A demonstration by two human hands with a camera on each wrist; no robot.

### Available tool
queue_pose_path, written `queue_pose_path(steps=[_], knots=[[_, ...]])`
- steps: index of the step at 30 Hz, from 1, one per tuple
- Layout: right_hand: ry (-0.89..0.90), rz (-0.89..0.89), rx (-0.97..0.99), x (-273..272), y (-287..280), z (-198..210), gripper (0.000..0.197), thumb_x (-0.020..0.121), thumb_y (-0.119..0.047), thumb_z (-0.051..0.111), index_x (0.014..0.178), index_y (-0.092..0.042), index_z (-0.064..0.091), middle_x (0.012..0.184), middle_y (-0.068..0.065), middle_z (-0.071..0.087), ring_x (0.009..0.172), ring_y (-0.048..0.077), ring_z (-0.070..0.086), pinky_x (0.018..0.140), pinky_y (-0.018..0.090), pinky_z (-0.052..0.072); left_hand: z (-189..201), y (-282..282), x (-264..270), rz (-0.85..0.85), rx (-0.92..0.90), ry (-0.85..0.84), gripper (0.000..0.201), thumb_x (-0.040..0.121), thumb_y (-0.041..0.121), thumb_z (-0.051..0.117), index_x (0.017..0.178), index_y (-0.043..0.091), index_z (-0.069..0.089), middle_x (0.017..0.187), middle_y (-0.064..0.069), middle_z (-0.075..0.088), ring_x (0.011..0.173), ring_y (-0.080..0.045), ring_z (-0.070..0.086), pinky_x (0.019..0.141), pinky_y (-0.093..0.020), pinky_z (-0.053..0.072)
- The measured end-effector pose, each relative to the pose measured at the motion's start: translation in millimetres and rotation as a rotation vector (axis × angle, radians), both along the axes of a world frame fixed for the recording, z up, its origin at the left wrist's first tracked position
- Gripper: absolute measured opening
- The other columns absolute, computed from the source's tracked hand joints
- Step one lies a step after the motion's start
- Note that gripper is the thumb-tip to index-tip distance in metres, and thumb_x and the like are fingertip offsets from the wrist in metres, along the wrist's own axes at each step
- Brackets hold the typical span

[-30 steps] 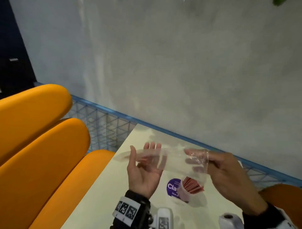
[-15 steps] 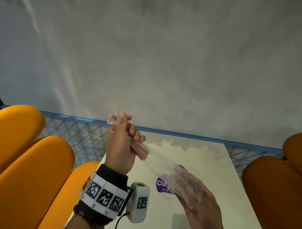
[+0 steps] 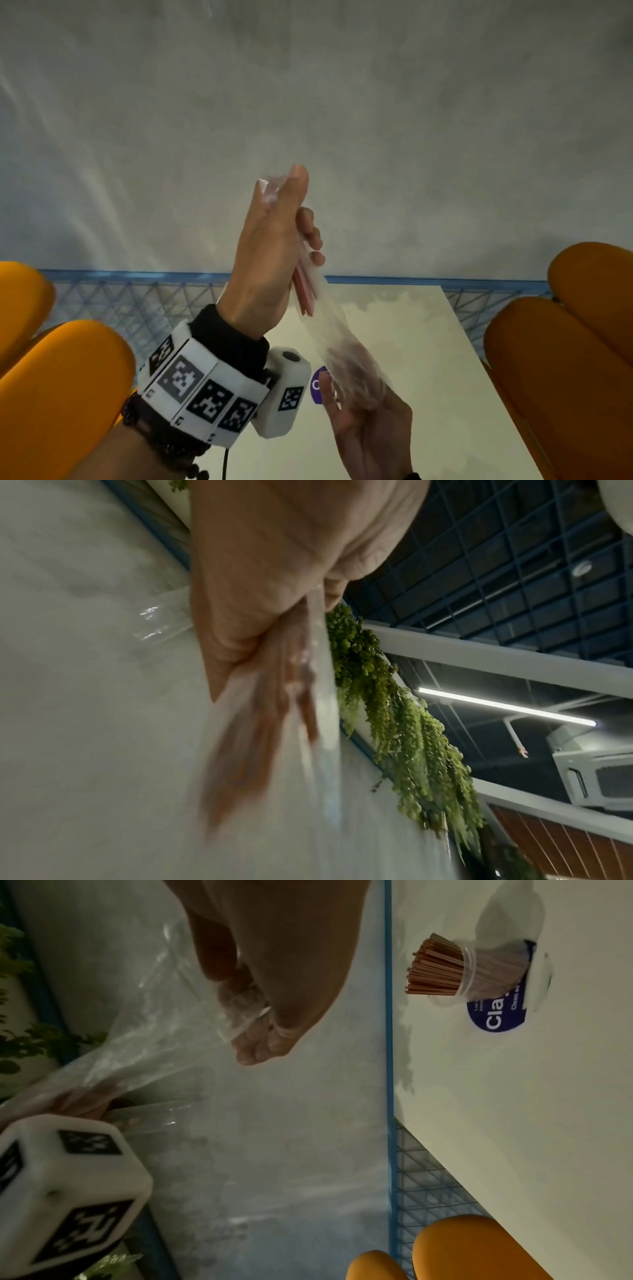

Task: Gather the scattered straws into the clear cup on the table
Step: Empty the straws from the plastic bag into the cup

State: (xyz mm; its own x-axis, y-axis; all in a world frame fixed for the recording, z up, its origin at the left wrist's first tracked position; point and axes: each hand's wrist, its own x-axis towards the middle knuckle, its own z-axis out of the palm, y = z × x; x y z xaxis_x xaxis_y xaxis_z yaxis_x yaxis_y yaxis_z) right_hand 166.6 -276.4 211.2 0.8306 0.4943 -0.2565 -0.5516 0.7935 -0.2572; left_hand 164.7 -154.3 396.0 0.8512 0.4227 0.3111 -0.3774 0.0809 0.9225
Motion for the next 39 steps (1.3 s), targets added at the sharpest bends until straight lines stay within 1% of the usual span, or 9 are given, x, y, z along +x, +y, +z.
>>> queue_pose_path(steps=[3,6,8,10,14,22,27,35,39], knots=[[0.030,0.001,0.044,-1,3,8,0.024,0.078,-0.005,0.056,0.091,-0.003,0.076,0.116,0.016,0.070,0.104,0.036,0.067,0.069,0.041,0.060,-2,-8,-1,-0.015,0.107,0.070,0.022,0.099,0.035,0.046,0.090,0.017,0.055,0.073,-0.002,0.058,0.073,-0.020,0.060,0.072,-0.045,0.052],[0.027,-0.009,0.054,-4,4,10,0.025,0.080,-0.005,0.053,0.091,-0.001,0.075,0.114,0.019,0.069,0.112,0.039,0.060,0.070,0.043,0.059,-3,-10,-2,0.026,0.217,0.096,0.038,0.103,0.032,0.034,0.085,0.015,0.063,0.085,-0.005,0.070,0.086,-0.022,0.067,0.086,-0.050,0.052],[0.023,-0.008,0.026,-7,3,11,0.023,0.074,-0.007,0.058,0.085,-0.002,0.078,0.111,0.019,0.071,0.108,0.039,0.062,0.076,0.044,0.059,-1,-10,-3,0.020,0.235,0.080,0.042,0.104,0.034,0.031,0.088,0.017,0.066,0.094,-0.005,0.073,0.096,-0.021,0.068,0.092,-0.049,0.049],[0.029,-0.017,-0.009,-10,5,15,0.027,0.085,-0.012,0.053,0.081,-0.004,0.079,0.108,0.020,0.072,0.105,0.039,0.064,0.087,0.045,0.054,0,-12,-3,-0.057,0.210,0.091,0.042,0.103,0.038,0.031,0.091,0.018,0.067,0.097,-0.006,0.073,0.101,-0.023,0.067,0.094,-0.049,0.047],[0.061,-0.021,-0.049,-12,6,12,0.031,0.090,-0.014,0.052,0.078,-0.003,0.078,0.103,0.022,0.072,0.092,0.036,0.069,0.086,0.043,0.053,2,-6,2,-0.216,0.148,0.095,0.044,0.094,0.050,0.036,0.096,0.017,0.065,0.100,-0.007,0.069,0.101,-0.022,0.063,0.089,-0.045,0.043],[0.247,0.001,-0.039,-6,6,2,0.038,0.093,-0.013,0.057,0.124,0.009,0.057,0.119,0.025,0.066,0.080,0.029,0.065,0.068,0.034,0.059,6,-1,-1,-0.224,0.216,0.179,0.023,0.093,0.034,0.055,0.104,0.015,0.064,0.103,-0.010,0.073,0.106,-0.025,0.067,0.096,-0.050,0.048],[0.222,0.111,0.087,-7,5,0,0.037,0.095,-0.011,0.056,0.127,0.007,0.057,0.123,0.025,0.064,0.073,0.028,0.073,0.073,0.036,0.056,11,-3,-5,-0.264,0.343,0.236,0.027,0.097,0.036,0.050,0.095,0.013,0.064,0.088,-0.011,0.072,0.092,-0.022,0.069,0.096,-0.055,0.050],[0.223,0.177,0.096,-5,4,-7,0.034,0.099,-0.011,0.048,0.126,0.007,0.059,0.127,0.021,0.064,0.101,0.025,0.067,0.075,0.026,0.054,18,-11,-2,-0.381,-0.009,0.071,0.033,0.102,0.028,0.039,0.075,0.012,0.050,0.069,-0.011,0.055,0.075,-0.028,0.062,0.085,-0.052,0.052],[0.209,0.244,0.116,-9,0,-5,0.034,0.097,-0.013,0.047,0.115,0.008,0.066,0.120,0.019,0.068,0.090,0.025,0.073,0.071,0.025,0.054,20,-16,-1,-0.395,-0.065,0.079,0.030,0.101,0.028,0.041,0.075,0.014,0.048,0.071,-0.011,0.055,0.077,-0.027,0.063,0.085,-0.052,0.052]])
